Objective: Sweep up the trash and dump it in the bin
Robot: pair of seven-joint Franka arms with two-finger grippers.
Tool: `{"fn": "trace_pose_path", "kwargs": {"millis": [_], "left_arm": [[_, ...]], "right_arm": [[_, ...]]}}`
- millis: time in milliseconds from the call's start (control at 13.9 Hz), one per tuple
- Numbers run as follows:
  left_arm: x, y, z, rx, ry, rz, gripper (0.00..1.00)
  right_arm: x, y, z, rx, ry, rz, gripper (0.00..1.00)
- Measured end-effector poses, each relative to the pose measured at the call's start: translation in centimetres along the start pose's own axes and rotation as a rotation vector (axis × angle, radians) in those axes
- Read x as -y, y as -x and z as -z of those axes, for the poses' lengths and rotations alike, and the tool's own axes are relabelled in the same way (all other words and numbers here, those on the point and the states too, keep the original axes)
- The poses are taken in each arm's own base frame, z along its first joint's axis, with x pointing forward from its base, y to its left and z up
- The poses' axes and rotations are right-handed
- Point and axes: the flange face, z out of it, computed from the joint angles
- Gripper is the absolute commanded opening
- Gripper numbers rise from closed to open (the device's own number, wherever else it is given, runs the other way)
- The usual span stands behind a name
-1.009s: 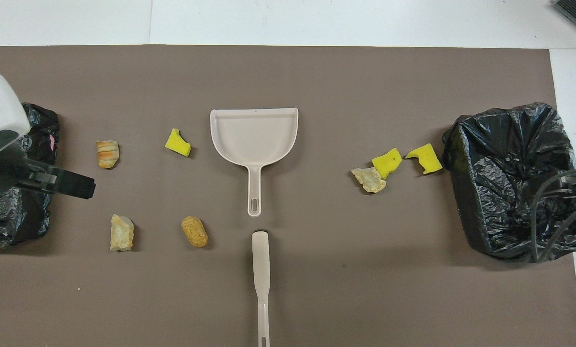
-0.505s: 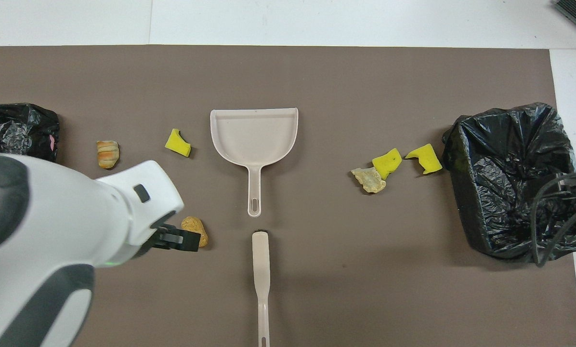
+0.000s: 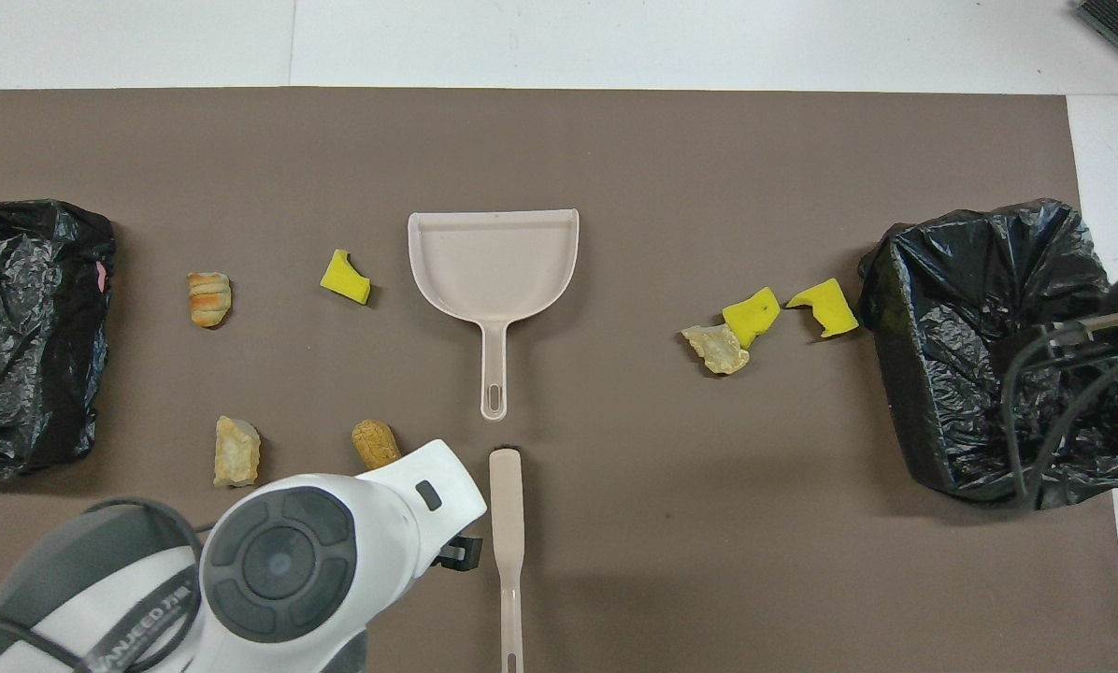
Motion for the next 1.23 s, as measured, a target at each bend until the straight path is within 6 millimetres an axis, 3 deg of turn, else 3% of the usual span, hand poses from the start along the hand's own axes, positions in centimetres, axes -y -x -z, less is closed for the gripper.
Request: {"fn": "trace_pose_path", "kwargs": {"millis": [433, 505, 577, 793, 1226], "left_arm": [[-8.6, 8.1, -8.8, -0.045, -0.006, -0.012, 0.99], [-8.9, 8.8, -10.2, -0.045, -0.009, -0.015, 0.89], [-8.9, 9.1, -11.2, -0.041, -0.014, -0.007, 0.81], [-9.1, 8.4, -12.4, -0.05, -0.002, 0.021, 0.73], [-9.1, 8.0, -12.8, -0.053, 0.004, 0.026, 0.73]], "right_arm": [[6.3, -6.3, -4.1, -0.01, -0.006, 0.055, 1.0], [7.5, -7.1, -4.9, -0.017, -0.009, 0.037, 1.0], [9.0, -7.7, -5.5, -0.022, -0.011, 0.025, 1.0], [12.1, -8.6, -6.4, -0.027, -0.012, 0.008, 1.0], [11.7, -8.7, -6.4, -0.038, -0.013, -0.012, 1.0]]}}
